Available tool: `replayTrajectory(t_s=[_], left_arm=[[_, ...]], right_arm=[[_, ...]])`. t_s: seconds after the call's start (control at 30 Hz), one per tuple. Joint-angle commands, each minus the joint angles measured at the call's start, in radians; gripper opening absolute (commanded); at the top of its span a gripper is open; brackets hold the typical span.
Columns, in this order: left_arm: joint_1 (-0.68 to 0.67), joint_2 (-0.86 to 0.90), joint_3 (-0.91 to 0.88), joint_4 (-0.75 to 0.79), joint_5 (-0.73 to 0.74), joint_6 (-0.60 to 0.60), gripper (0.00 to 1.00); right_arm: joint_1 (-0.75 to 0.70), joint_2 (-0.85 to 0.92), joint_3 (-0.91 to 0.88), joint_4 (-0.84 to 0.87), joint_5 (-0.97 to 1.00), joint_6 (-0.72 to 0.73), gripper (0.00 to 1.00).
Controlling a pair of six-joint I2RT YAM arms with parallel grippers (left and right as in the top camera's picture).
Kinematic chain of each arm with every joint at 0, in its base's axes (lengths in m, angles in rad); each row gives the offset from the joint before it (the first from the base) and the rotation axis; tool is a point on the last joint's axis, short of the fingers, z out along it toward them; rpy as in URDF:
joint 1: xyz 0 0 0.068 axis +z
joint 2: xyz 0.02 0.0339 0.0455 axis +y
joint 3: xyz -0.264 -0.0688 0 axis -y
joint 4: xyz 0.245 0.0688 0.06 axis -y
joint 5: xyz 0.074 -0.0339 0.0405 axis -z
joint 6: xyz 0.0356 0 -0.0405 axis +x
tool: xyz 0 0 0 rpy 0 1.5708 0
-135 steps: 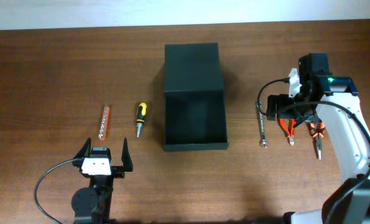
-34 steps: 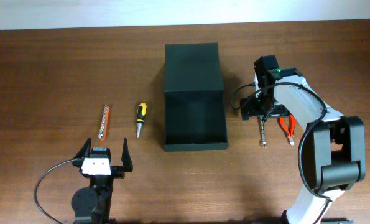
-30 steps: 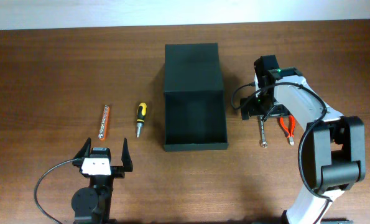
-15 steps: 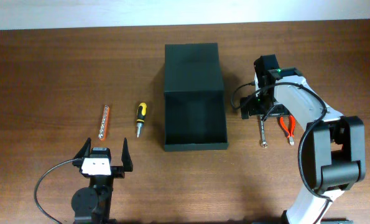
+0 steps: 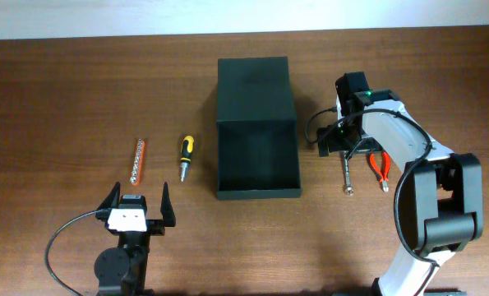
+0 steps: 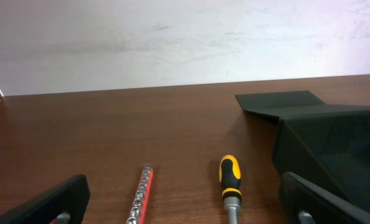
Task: Pack container
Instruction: 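Lower the right gripper onto the wrench shaft and align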
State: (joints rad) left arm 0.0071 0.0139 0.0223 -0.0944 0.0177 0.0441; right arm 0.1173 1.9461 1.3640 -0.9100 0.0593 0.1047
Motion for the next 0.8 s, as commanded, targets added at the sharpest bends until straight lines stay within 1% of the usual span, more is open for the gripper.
replayTrajectory(t_s=[0.0,0.77], left_arm=[[0.004,-0.009,-0.007,0.000,-0.007,-0.009,0.99],[0.004,-0.009,-0.007,0.000,-0.007,-0.009,0.99]], right_arm=[[-0.001,0.014,-0.008,0.007,-0.006,0.005,0.99],[-0.001,0.039,-0.009,0.028,-0.003,0.005,0.99]])
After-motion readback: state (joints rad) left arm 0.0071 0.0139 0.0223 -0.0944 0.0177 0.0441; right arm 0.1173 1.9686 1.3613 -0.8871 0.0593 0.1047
